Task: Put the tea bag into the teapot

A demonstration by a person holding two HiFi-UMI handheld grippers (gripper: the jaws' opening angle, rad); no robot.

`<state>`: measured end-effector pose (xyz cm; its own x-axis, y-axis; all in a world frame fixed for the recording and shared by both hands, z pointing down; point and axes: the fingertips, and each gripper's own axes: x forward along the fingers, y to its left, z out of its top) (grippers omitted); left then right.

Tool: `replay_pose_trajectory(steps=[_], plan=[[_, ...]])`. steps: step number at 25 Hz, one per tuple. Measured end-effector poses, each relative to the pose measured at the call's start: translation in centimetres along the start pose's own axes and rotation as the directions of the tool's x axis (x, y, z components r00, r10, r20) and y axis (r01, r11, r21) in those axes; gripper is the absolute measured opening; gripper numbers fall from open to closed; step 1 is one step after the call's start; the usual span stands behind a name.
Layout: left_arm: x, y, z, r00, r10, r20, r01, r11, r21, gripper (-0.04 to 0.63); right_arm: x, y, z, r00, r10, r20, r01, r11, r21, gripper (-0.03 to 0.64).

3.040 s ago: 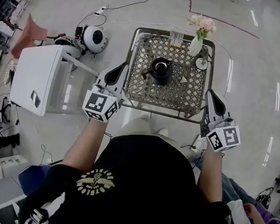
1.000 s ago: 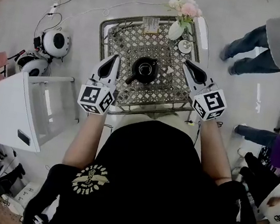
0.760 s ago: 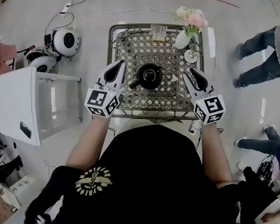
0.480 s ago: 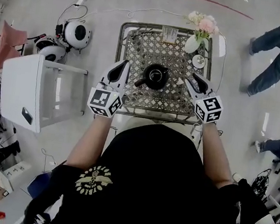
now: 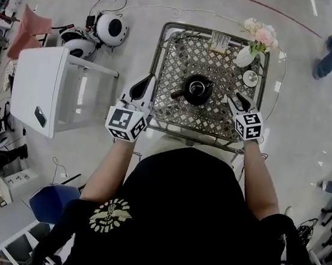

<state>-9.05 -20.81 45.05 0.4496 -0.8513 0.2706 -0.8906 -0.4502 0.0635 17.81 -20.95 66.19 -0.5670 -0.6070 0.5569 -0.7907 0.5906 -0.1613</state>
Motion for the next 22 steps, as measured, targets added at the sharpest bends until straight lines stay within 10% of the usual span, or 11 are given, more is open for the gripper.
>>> replay_pose_trajectory(steps=[22], plan=[[-5.9,1.5,-4.9,0.977,0.173,-0.124,-0.178,0.984,-0.027,-0.003,9.6,-2.5,-14.4,0.928,0.073,-0.365,-0.116,0.988,-0.097,0.163]])
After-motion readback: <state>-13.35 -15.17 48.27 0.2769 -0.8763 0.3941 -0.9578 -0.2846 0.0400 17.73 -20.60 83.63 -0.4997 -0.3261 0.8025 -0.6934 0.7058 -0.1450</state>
